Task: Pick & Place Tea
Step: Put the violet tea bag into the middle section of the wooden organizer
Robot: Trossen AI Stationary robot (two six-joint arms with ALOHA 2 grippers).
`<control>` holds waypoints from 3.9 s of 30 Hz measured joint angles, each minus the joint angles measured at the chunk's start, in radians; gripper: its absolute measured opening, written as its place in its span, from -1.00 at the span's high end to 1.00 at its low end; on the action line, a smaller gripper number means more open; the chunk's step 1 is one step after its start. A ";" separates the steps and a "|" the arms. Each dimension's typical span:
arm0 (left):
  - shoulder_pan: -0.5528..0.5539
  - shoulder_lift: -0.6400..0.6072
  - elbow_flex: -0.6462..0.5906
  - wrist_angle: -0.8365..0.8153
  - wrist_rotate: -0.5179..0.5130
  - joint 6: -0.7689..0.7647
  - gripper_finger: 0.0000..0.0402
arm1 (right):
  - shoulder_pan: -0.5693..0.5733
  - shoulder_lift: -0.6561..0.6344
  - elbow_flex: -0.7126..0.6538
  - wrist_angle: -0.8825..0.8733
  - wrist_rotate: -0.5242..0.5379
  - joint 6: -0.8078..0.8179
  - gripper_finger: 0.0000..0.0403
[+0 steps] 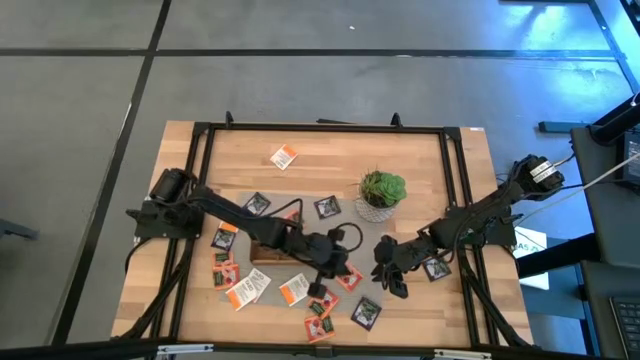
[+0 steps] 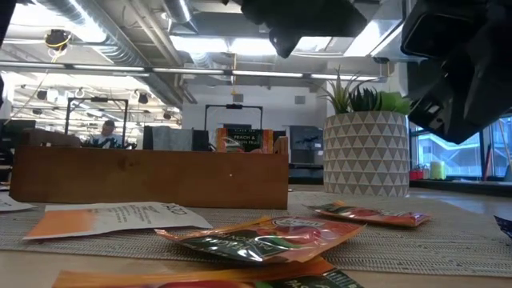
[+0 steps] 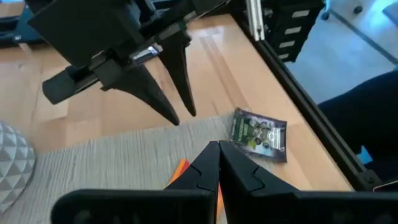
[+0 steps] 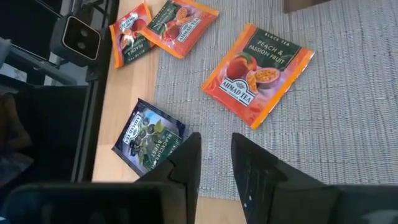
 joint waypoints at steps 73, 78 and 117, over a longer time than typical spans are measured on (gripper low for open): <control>-0.175 0.309 0.026 0.436 -0.097 -0.205 0.99 | 0.062 -0.001 0.002 0.161 -0.022 0.305 -0.05; -0.176 0.374 0.093 0.439 -0.058 -0.220 0.99 | 0.125 0.011 0.002 0.146 0.034 0.376 -0.05; -0.143 0.501 0.238 0.228 -0.038 -0.309 0.99 | 0.161 0.303 0.002 0.324 -0.061 0.596 0.33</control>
